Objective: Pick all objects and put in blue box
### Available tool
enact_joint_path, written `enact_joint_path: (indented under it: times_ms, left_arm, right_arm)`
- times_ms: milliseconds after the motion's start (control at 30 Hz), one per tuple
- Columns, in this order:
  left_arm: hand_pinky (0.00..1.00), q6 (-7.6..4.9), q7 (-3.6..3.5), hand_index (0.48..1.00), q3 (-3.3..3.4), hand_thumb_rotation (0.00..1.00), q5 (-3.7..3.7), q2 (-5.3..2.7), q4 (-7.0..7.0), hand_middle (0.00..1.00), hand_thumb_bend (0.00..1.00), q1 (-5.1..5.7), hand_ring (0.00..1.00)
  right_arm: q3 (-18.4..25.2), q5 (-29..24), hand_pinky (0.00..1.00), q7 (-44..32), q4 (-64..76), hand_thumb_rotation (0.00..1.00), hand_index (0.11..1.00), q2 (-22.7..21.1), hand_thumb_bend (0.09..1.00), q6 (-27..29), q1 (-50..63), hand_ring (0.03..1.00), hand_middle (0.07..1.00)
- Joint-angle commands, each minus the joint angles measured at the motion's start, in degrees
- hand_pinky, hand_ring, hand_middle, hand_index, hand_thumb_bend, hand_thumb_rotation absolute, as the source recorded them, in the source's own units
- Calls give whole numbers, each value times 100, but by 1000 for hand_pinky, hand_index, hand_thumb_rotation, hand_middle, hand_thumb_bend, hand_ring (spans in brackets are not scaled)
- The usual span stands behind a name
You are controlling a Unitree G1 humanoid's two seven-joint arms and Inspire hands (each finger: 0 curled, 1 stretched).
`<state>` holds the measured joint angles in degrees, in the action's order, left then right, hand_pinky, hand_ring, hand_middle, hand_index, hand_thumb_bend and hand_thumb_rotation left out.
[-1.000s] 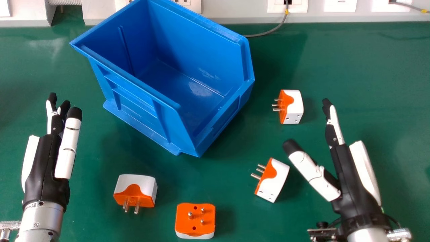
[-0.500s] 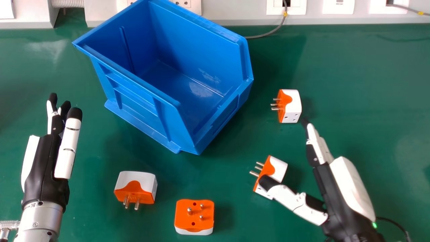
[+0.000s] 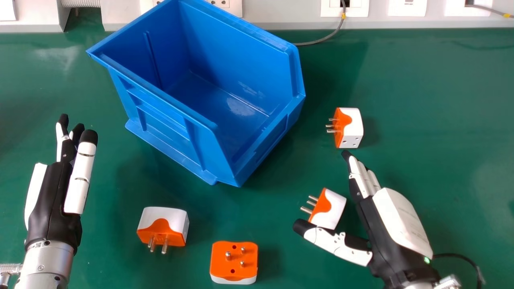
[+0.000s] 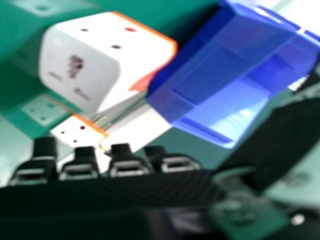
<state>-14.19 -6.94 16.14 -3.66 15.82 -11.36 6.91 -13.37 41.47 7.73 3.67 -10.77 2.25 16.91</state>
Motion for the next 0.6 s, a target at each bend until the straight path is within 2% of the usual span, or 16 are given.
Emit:
enact_joint_path:
  times_ms: [0, 67, 167, 267, 433, 567]
  left_arm:
    - [1000, -13, 19, 1000, 27, 1000, -21, 47, 175, 1000, 542, -32, 1000]
    - [1000, -18, 19, 1000, 31, 1000, -11, 58, 152, 1000, 543, -45, 1000]
    - [1000, -5, 14, 1000, 35, 1000, -18, 61, 198, 1000, 545, -25, 1000]
    - [1000, -54, -20, 1000, 53, 1000, -52, 81, 96, 1000, 546, -60, 1000]
    - [1000, -55, -28, 1000, 53, 1000, -61, 94, 144, 1000, 566, -30, 1000]
    - [1000, -90, -41, 1000, 63, 1000, -82, 106, 71, 1000, 574, -41, 1000]
  right_arm:
    - [-39, 133, 937, 76, -7, 676, 1000, -43, 586, -151, -137, 1000, 1000]
    - [-95, 250, 942, 68, -33, 666, 1000, -74, 594, -315, -218, 1000, 1000]
    - [-154, 350, 948, 53, -57, 653, 1000, -110, 604, -484, -286, 1000, 1000]
    - [-211, 466, 951, -53, -98, 649, 1000, -188, 609, -724, -393, 1000, 1000]
    - [-331, 584, 965, -232, -76, 607, 1000, -271, 626, -1046, -499, 1000, 1000]
    - [-405, 638, 975, -365, -43, 574, 1000, -352, 631, -1202, -558, 1000, 1000]
